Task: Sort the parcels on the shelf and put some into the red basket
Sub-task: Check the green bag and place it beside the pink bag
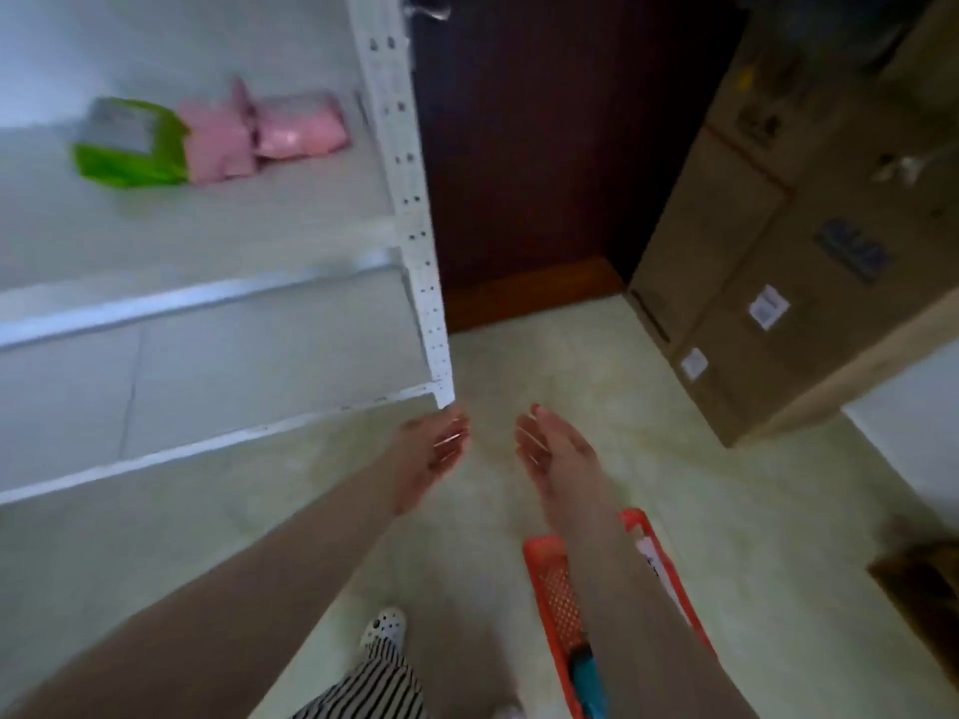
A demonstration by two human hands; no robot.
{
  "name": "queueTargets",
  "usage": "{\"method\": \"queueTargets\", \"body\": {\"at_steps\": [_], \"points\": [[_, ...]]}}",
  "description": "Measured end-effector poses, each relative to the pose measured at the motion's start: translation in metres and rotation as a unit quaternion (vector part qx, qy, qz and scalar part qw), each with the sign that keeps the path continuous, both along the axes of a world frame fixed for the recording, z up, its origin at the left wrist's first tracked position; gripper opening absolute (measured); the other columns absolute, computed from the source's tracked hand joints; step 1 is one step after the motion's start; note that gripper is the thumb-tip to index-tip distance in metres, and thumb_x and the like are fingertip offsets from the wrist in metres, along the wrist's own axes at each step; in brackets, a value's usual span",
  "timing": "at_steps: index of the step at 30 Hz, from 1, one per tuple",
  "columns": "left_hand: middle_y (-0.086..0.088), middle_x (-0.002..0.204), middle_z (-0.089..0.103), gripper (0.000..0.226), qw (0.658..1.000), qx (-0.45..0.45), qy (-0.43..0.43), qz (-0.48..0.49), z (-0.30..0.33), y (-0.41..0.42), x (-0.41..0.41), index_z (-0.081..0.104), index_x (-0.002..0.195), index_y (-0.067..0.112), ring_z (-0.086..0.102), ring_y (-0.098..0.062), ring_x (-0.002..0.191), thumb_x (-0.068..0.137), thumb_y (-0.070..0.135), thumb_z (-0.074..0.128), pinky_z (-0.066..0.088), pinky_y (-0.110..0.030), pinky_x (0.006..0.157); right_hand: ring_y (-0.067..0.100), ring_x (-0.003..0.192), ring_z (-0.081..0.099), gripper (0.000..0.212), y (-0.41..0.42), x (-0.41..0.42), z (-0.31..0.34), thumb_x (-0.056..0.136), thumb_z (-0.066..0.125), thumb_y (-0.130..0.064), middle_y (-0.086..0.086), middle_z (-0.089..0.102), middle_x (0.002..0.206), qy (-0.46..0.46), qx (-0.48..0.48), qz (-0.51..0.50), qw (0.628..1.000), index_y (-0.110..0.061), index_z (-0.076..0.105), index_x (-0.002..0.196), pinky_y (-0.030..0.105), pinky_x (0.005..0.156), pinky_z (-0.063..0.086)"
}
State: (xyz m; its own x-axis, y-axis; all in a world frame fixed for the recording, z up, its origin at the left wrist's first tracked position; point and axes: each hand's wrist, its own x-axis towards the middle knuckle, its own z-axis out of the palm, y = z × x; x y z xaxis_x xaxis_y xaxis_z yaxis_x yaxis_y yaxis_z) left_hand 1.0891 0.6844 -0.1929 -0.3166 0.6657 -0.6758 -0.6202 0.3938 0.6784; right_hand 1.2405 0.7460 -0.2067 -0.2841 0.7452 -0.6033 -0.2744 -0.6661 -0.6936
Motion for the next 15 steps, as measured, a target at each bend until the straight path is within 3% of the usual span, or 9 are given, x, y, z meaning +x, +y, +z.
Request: {"method": "queueTargets", "body": {"at_steps": [8,15], "points": [[0.001,0.092,0.068,0.012,0.974,0.115,0.034,0.191,0.101,-0.065,-0.182,0.066,0.098,0.016,0.064,-0.011,0.082,0.092,0.026,0.062,0.052,-0.023,0.078,0.015,0.09,0.067,0.021,-0.027,-0.22,0.096,0.093,0.065,-0.027,0.002,0.073,0.097,0.034,0.042,0.18,0.982,-0.012,0.066,0.108,0.025,0.08,0.054],[0.001,0.09,0.065,0.028,0.948,0.138,0.053,0.283,0.14,-0.114,-0.36,0.062,0.111,0.014,0.061,-0.009,0.077,0.087,0.028,0.069,0.05,-0.021,0.07,0.016,0.09,0.063,0.026,-0.067,-0.408,0.142,0.092,0.066,-0.031,0.004,0.067,0.103,0.045,0.06,0.198,0.977,-0.013,0.065,0.111,0.028,0.09,0.051]]}}
